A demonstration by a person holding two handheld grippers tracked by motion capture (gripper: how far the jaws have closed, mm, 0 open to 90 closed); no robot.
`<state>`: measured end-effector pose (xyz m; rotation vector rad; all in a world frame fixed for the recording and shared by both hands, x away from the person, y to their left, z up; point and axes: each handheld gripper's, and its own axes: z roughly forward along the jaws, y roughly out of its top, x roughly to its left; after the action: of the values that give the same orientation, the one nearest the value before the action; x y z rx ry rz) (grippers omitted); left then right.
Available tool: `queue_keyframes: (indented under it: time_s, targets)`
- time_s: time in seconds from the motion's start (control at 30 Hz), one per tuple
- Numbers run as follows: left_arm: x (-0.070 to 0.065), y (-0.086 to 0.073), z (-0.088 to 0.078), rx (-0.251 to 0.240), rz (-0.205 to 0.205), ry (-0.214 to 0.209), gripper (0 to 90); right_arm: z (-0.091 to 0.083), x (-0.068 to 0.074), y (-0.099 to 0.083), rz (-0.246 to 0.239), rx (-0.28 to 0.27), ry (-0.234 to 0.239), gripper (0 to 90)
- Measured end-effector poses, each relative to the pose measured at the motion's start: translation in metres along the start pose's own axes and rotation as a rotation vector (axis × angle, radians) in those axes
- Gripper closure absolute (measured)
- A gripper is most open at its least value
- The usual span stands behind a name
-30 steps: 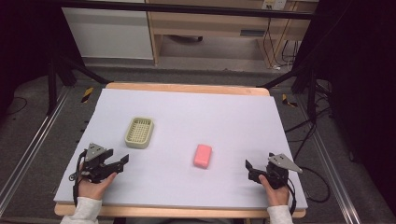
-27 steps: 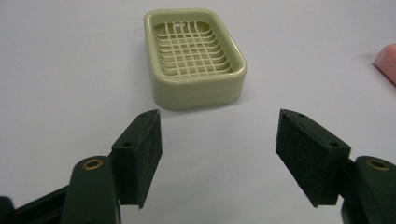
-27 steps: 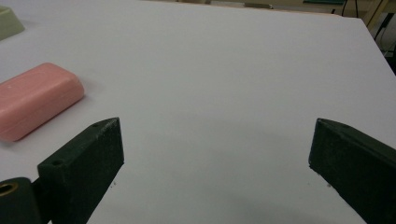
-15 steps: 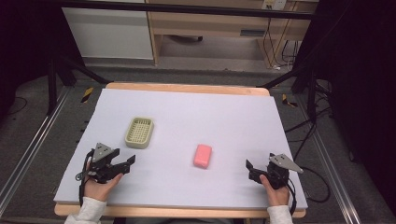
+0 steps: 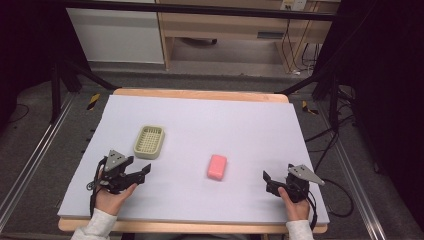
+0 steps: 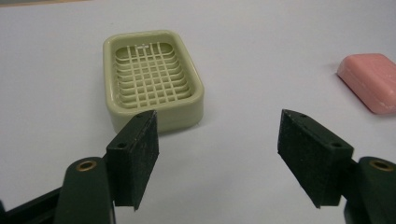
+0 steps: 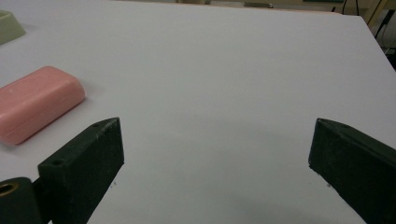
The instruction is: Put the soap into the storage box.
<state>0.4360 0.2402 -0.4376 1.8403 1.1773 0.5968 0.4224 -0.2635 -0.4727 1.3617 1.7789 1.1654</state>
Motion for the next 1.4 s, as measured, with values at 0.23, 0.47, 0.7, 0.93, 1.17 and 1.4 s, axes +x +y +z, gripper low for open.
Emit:
queue_keyframes:
  time_s: [0.23,0.47,0.7,0.93,1.17,1.4]
  targets:
    - [-0.005,0.006,0.004,0.009,0.014,-0.008,27.9,-0.001,0.0,0.0,0.007,-0.001,-0.007,3.6]
    - [-0.012,0.012,0.008,0.01,0.023,-0.025,27.5,0.0,0.0,0.0,0.009,0.0,-0.007,3.6]
    - [-0.024,0.019,0.015,0.006,0.029,-0.05,27.5,-0.001,0.0,0.0,0.012,0.001,-0.008,3.6]
    - [-0.034,0.028,0.019,-0.006,0.042,-0.068,27.5,0.0,0.0,0.0,0.01,0.003,-0.008,3.6]
    - [-0.042,0.036,0.024,-0.008,0.044,-0.078,27.5,0.0,0.0,0.0,0.008,0.006,-0.007,3.6]
    - [-0.052,0.042,0.03,-0.011,0.054,-0.089,27.5,0.0,0.0,0.0,0.009,0.005,-0.008,3.6]
